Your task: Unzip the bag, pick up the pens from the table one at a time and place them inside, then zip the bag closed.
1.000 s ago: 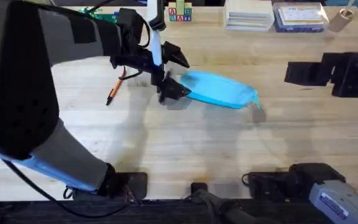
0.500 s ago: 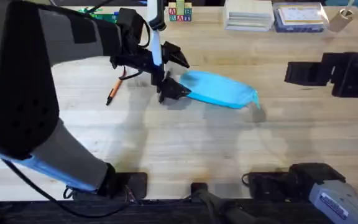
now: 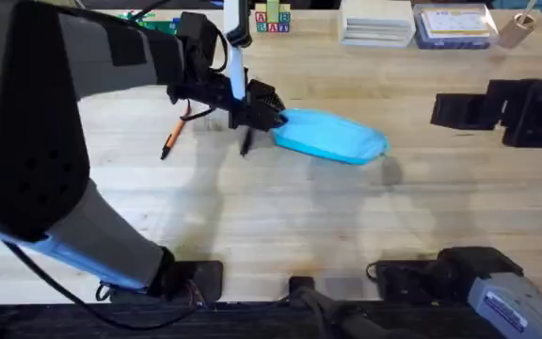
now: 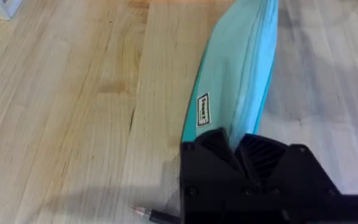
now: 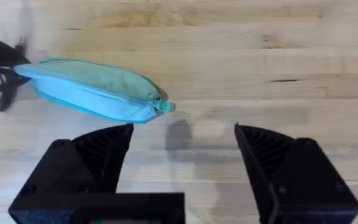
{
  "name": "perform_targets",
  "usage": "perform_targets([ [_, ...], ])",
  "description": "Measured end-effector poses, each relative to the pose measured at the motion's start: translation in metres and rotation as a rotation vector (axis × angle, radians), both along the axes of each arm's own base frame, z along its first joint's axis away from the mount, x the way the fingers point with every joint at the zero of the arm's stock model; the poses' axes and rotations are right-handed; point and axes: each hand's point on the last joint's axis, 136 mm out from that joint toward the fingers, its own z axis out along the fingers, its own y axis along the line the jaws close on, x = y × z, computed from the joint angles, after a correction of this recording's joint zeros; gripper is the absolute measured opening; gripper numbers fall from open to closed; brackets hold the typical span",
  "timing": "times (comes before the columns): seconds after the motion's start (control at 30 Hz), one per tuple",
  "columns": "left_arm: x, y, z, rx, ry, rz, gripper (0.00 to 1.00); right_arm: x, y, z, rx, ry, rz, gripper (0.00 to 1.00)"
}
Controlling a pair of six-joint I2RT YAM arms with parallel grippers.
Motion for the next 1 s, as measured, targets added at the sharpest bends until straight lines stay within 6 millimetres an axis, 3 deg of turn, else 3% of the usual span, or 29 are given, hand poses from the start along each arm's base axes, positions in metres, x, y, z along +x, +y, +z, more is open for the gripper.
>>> perform_targets([
  [0.53,0.0,0.0,0.0,0.0,0.0,0.0,0.043,-0.008,0.0,-0.007,-0.03,0.047,0.038,0.998],
  [0.67,0.0,0.0,0.0,0.0,0.0,0.0,0.043,-0.003,0.0,-0.017,-0.102,0.093,0.139,0.998],
  [1.0,0.0,0.0,0.0,0.0,0.0,0.0,0.043,-0.003,0.015,-0.018,-0.134,0.081,0.325,0.998],
])
